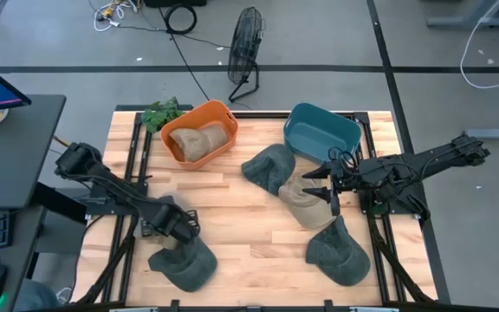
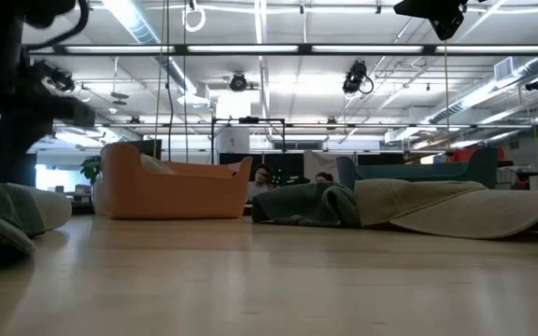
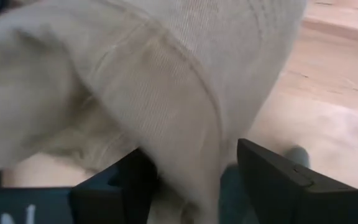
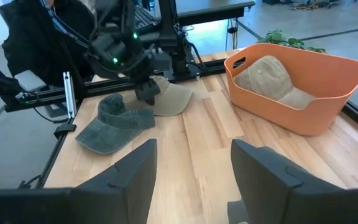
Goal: Pick & Place hat
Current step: Put the left brown cap into the orange bin
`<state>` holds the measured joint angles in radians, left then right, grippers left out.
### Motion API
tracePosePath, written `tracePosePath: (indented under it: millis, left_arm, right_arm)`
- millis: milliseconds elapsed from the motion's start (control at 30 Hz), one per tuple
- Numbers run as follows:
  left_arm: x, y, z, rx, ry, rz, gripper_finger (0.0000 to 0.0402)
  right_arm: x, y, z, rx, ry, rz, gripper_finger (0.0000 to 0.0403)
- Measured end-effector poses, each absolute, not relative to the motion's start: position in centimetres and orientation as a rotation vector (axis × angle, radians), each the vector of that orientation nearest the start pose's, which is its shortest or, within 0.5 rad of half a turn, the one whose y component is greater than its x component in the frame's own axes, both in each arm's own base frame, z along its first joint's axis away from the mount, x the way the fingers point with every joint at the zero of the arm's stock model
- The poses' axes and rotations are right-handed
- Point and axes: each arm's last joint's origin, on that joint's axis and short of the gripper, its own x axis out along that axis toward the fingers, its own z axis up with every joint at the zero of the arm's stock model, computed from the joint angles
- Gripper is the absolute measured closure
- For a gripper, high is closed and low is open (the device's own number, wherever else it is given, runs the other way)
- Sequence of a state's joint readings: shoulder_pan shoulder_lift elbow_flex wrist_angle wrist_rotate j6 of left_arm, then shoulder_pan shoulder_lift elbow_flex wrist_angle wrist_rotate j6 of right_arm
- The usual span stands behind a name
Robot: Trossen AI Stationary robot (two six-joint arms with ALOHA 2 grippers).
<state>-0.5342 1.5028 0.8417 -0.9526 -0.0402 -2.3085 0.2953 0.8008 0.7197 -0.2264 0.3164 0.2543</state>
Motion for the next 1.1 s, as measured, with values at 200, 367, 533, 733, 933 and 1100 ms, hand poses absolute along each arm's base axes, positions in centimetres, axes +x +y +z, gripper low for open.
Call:
tracePosePath:
  millis: [200,367,533,733,933,1100]
  left_arm:
    - [19.8,-11.4,16.0,-1.316,1.043,1.341,0.0268]
    - [20.9,-11.7,17.3,-1.299,0.979,1.261,0.0381]
    - [22.8,-12.5,20.5,-1.298,0.881,1.136,0.0379]
    - [24.5,-12.3,25.9,-1.182,0.725,1.051,0.0387]
    - [26.4,-9.8,29.9,-1.07,0.668,0.985,0.0375]
    - [28.1,-5.8,32.7,-0.879,0.69,0.907,0.0384]
  right_arm:
    - [17.1,4.3,30.4,0.16,0.288,-0.058,0.0193]
    - [17.1,4.3,30.4,0.16,0.288,-0.058,0.0193]
    - [17.1,4.3,30.4,0.159,0.288,-0.058,0.0193]
    - [17.1,4.3,30.4,0.151,0.289,-0.058,0.0193]
    - [17.1,4.3,30.4,0.155,0.289,-0.058,0.0193]
    - [17.1,4.3,30.4,0.159,0.289,-0.058,0.0193]
